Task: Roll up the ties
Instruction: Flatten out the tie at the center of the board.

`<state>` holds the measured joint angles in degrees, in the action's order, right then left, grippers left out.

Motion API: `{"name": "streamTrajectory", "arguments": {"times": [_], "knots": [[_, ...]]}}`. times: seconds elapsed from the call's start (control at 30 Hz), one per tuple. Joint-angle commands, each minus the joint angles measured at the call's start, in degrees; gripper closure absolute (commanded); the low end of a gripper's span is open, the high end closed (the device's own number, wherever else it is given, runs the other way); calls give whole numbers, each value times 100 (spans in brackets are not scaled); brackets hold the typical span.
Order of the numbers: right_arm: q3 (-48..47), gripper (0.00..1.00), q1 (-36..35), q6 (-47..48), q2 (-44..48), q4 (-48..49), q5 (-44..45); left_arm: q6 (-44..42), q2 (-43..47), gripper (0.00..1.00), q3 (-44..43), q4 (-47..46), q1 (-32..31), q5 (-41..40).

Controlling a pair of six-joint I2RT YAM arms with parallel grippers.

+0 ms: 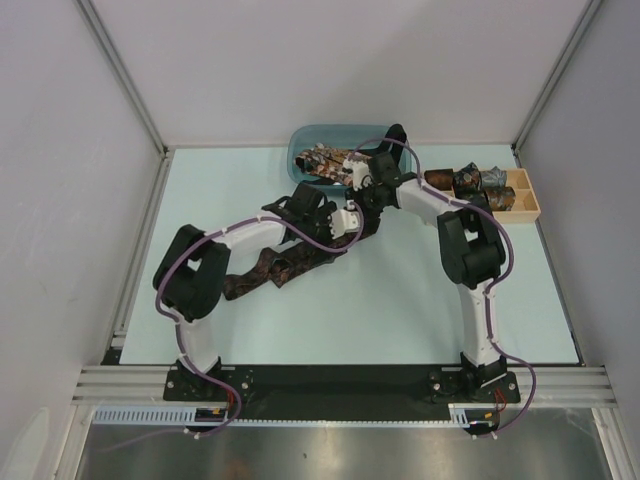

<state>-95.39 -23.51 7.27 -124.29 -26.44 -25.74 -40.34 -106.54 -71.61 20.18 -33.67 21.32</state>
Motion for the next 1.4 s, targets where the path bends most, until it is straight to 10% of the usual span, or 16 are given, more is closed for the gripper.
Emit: {"name": "streamTrajectory", "arguments": {"times": [0.0, 0.23, 0.57, 0.87, 1.0, 1.13, 1.37], "knots": [[-225, 64, -93, -129, -157, 262, 86, -18, -261, 2, -396, -157, -148, -5], [-146, 64, -110, -138, -289, 297, 262, -237, -446, 13, -616, 134, -201, 30], [-67, 66, -233, 143, -350, 16, 877, -536, -78, 74, -547, 1240, -175, 319], [82, 77, -321, 442, -298, -730, 1281, -1186, 1583, 94, -99, 2918, 842, 654], [231, 78, -347, 442, -131, -977, 1343, -1687, 2049, 91, 182, 3334, 1284, 382], [372, 78, -339, 416, -95, -1021, 1326, -1338, 2191, 40, 473, 2949, 1100, 426], [425, 80, -295, 354, -175, -1180, 1396, -1029, 1189, 24, 280, 2658, 379, 75]]}}
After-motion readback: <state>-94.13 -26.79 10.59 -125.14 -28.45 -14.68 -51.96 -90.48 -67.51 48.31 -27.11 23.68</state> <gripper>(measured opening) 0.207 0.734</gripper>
